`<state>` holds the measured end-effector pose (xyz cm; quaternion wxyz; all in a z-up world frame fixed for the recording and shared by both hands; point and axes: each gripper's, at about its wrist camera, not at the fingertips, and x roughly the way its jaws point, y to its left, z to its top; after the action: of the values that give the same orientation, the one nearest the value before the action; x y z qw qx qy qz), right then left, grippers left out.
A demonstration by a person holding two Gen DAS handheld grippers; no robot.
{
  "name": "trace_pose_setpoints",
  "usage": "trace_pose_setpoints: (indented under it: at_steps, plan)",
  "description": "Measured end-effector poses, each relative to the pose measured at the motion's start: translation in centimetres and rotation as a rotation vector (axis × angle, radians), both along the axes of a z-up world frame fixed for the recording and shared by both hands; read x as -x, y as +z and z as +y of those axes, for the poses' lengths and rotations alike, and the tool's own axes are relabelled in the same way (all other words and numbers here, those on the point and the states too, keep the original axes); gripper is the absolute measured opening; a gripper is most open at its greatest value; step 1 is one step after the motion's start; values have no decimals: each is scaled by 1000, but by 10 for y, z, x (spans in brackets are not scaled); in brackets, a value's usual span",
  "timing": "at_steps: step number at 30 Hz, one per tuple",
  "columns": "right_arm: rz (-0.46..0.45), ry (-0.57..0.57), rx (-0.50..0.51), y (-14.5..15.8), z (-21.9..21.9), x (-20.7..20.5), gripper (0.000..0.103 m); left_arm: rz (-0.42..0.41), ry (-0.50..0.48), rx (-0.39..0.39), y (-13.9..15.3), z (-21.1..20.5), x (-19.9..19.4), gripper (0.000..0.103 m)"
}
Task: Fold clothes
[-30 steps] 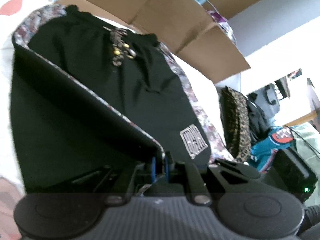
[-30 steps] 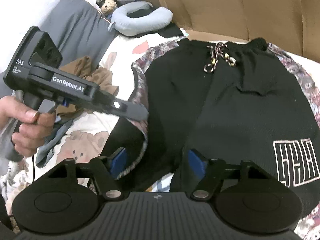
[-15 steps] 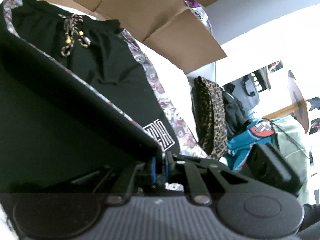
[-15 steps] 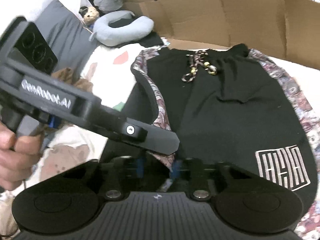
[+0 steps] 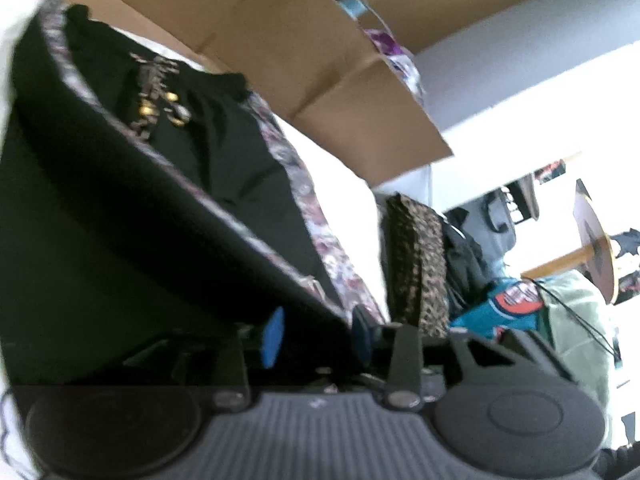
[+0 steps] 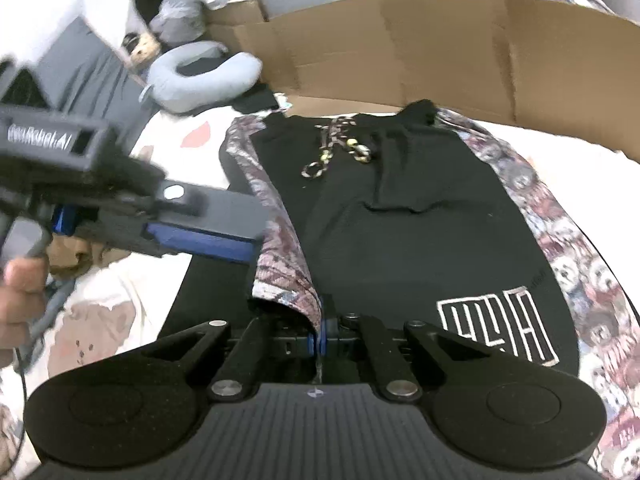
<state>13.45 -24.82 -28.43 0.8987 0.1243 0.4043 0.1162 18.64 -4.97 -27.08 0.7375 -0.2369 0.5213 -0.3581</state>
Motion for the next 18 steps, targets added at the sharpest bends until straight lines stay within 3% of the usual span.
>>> trace_pose_setpoints:
  at_steps: [7, 12, 18]
  plan:
    - [21, -76, -18, 9, -29, 12, 1, 21, 103, -98, -19, 37, -1, 50]
    - [83, -210, -92, 10, -64, 27, 1, 63, 119, -162, -46, 58, 5, 50]
    - [115, -296, -80, 10, -95, 46, 1, 102, 136, -171, -61, 64, 16, 50]
